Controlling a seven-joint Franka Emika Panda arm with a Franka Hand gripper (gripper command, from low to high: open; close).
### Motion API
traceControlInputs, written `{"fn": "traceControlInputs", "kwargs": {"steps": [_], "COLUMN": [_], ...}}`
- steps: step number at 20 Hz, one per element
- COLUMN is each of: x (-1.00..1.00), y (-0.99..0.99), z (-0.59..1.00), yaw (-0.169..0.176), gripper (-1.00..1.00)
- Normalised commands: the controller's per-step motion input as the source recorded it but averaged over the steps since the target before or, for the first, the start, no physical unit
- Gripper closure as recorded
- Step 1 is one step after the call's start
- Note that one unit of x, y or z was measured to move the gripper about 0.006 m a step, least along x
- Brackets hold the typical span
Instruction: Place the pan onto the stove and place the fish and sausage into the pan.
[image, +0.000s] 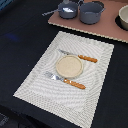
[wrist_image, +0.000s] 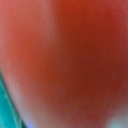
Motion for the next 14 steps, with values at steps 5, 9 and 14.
{"fn": "traceControlInputs", "kwargs": {"steps": [5, 9, 14], "x": [0.06, 0.09, 0.05], "y": [0.69, 0.37, 0.40], "z": [-0.14, -0.29, -0.34], "yaw": [0.000, 0.000, 0.000], "gripper": [1.00, 1.00, 1.00]}}
